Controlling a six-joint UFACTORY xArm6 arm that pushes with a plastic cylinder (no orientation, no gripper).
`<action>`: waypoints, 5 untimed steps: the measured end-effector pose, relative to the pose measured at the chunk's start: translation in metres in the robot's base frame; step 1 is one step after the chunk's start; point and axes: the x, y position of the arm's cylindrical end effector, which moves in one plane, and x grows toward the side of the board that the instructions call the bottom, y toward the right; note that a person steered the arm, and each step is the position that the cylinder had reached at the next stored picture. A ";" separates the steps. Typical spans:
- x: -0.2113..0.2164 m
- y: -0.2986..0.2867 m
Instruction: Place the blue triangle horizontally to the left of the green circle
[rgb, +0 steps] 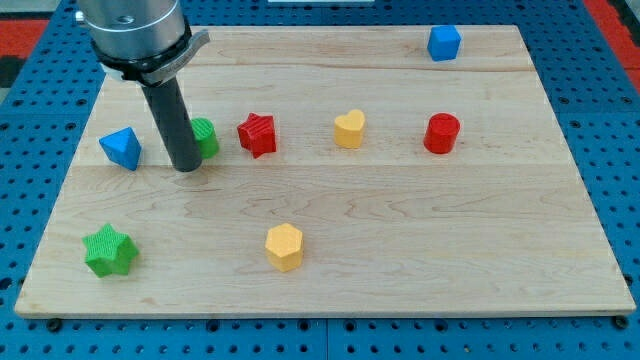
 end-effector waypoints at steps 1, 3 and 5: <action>0.029 -0.020; 0.030 -0.079; -0.005 -0.075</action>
